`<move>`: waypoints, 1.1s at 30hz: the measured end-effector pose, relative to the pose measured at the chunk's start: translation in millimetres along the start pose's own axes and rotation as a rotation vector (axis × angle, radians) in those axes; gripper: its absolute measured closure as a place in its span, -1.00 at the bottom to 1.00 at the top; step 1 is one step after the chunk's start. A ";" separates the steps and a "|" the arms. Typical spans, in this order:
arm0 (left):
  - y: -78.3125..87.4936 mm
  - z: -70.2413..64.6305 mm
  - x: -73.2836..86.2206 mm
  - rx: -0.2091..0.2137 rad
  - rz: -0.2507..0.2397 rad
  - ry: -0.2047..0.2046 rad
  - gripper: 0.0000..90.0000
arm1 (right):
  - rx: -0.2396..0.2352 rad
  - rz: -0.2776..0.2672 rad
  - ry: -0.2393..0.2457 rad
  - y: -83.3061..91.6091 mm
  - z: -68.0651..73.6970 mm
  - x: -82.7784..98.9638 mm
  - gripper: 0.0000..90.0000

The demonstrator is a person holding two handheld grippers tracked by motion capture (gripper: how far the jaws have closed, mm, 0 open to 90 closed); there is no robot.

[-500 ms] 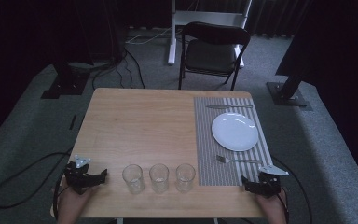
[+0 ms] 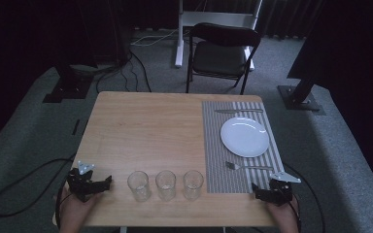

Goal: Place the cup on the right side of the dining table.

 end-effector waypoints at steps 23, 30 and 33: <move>0.0 0.0 0.0 0.000 0.001 0.000 -0.99 | -0.033 0.065 0.003 4.3 3.4 -0.8 -0.73; 0.0 0.0 0.0 0.000 0.000 0.000 -0.99 | -0.053 0.053 0.033 12.2 7.2 -4.2 -0.72; 0.0 0.0 0.0 0.000 0.001 0.000 -0.99 | -0.057 0.052 0.051 14.5 10.5 -7.1 -0.72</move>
Point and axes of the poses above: each handheld gripper's, and its own axes: y roughly backward along the jaws, x roughly out of its underside, z roughly to its left, the point moved 8 cm from there along -y, roughly forward along the jaws, and after that the axes turned 2 degrees about x, right-handed, at the moved point
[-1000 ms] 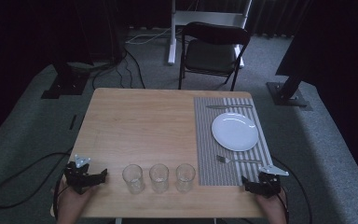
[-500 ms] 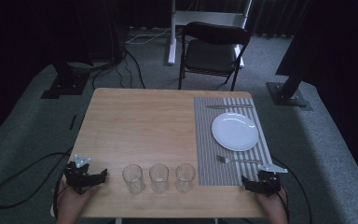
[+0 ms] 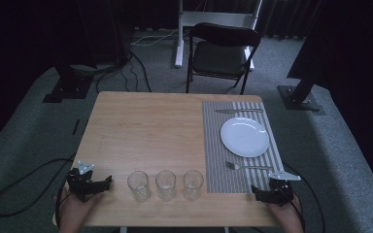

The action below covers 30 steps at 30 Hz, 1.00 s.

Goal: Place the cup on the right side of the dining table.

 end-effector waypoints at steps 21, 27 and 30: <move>0.0 0.0 0.0 0.000 0.000 0.000 -0.99 | -0.076 -0.061 0.062 16.7 28.7 -32.3 -0.70; 0.0 0.0 0.0 0.000 0.000 0.000 -0.99 | -0.107 -0.081 0.083 22.9 41.4 -45.8 -0.70; 0.0 0.0 0.0 0.000 0.000 0.000 -0.99 | -0.128 -0.089 0.090 24.3 47.7 -51.6 -0.70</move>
Point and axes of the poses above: each handheld gripper's, and its own axes: y roughly backward along the jaws, x roughly out of its underside, z roughly to its left, the point moved 8 cm from there along -y, roughly forward along the jaws, and after that the axes turned 2 degrees about x, right-handed, at the moved point
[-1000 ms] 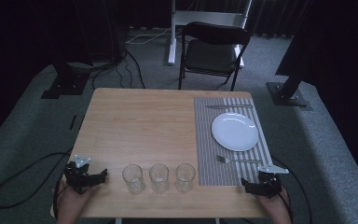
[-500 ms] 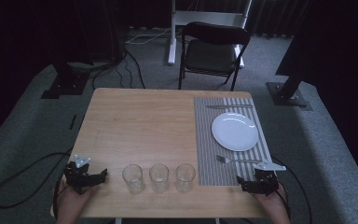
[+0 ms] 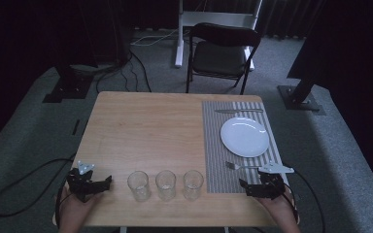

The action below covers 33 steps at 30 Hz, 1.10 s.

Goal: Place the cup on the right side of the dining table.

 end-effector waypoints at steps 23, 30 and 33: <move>0.0 0.2 0.1 0.000 0.001 -0.003 -0.99 | -0.117 -0.067 0.111 -3.9 46.6 -65.2 -0.70; 0.0 0.2 0.1 0.000 0.001 -0.003 -0.99 | -0.159 -0.076 0.141 -7.9 64.1 -78.3 -0.70; 0.0 0.2 0.1 0.000 0.000 -0.002 -0.99 | -0.180 -0.087 0.135 -9.5 70.3 -85.1 -0.68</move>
Point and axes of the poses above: each handheld gripper's, and its own axes: y roughly backward along the jaws, x roughly out of its underside, z roughly to its left, the point moved 8 cm from there along -y, roughly forward along the jaws, and after that the axes turned 2 degrees about x, right-handed, at the moved point
